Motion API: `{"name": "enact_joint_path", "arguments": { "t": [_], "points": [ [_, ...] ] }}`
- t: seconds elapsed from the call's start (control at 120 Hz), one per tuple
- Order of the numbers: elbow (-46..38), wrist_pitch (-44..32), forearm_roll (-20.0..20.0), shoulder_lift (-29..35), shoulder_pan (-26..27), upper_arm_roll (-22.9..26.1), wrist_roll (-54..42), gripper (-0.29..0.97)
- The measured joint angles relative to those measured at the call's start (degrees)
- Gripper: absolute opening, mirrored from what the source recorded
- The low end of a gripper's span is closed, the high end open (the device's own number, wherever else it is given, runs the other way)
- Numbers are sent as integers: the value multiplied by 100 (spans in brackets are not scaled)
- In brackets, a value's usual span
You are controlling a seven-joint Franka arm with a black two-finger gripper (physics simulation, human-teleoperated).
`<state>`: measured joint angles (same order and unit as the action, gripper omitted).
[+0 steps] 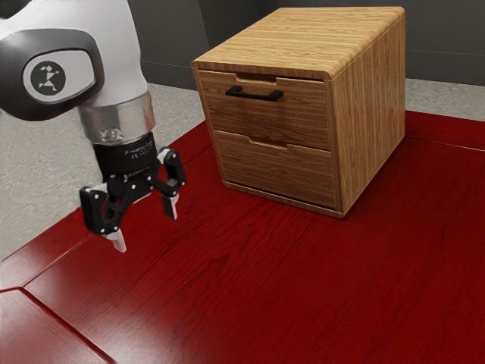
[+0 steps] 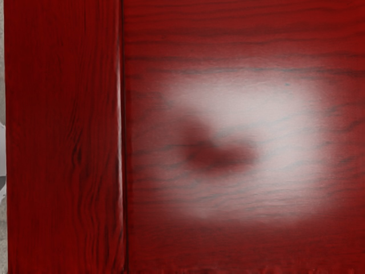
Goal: Pull the drawer handle with one arm to open the drawer
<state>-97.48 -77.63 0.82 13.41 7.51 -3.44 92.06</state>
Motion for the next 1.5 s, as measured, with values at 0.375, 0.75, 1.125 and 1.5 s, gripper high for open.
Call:
{"name": "enact_joint_path", "arguments": {
  "t": [0.375, 0.75, 1.125, 1.5],
  "points": [
    [1380, -1299, 337, -1162, -86, -10, 61, 68],
    [3427, -1943, 537, -2695, -464, 15, -75, 68],
    [4062, -2394, 534, -3457, -887, 214, -255, 68],
    [4175, -2954, 534, -3867, -1166, 427, -407, 68]
  ]
}}
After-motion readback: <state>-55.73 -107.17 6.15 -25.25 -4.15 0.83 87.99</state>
